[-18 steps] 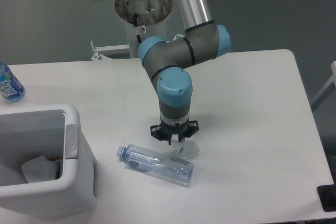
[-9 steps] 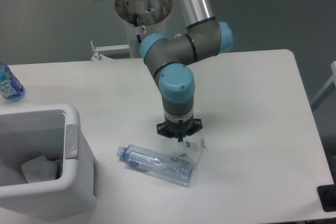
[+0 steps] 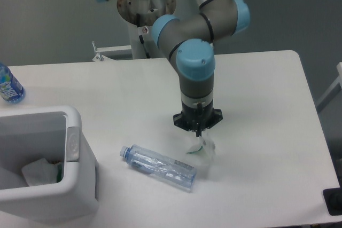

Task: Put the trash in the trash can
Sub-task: 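Close the gripper on the white tissue and lift it, then carry the tissue over the white bin and release it inside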

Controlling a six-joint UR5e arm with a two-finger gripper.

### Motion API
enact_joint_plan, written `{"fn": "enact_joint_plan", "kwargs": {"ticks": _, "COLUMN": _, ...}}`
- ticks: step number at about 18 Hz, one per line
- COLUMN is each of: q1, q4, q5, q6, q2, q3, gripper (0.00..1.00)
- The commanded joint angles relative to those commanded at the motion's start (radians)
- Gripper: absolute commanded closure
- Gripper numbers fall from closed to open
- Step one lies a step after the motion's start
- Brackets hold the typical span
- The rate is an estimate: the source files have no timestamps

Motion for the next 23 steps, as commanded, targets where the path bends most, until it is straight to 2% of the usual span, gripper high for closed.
{"fn": "enact_joint_plan", "kwargs": {"ticks": 4, "q1": 0.049, "q4": 0.002, "q5": -0.184, "q6": -0.005, "q2": 0.046, "q3": 0.057, "gripper": 1.00}}
{"fn": "enact_joint_plan", "kwargs": {"ticks": 7, "q1": 0.052, "q4": 0.002, "q5": -0.301, "q6": -0.026, "q2": 0.072, "q3": 0.121, "gripper": 1.00}}
{"fn": "enact_joint_plan", "kwargs": {"ticks": 9, "q1": 0.045, "q4": 0.003, "q5": -0.373, "q6": -0.101, "q2": 0.078, "q3": 0.172, "gripper": 1.00}}
{"fn": "enact_joint_plan", "kwargs": {"ticks": 11, "q1": 0.031, "q4": 0.008, "q5": -0.416, "q6": -0.232, "q2": 0.077, "q3": 0.234, "gripper": 1.00}}
{"fn": "enact_joint_plan", "kwargs": {"ticks": 13, "q1": -0.024, "q4": 0.011, "q5": -0.418, "q6": -0.331, "q2": 0.071, "q3": 0.307, "gripper": 1.00}}
{"fn": "enact_joint_plan", "kwargs": {"ticks": 15, "q1": -0.085, "q4": 0.011, "q5": -0.418, "q6": -0.365, "q2": 0.071, "q3": 0.348, "gripper": 1.00}}
{"fn": "enact_joint_plan", "kwargs": {"ticks": 23, "q1": -0.352, "q4": 0.011, "q5": -0.413, "q6": -0.436, "q2": 0.086, "q3": 0.335, "gripper": 1.00}}
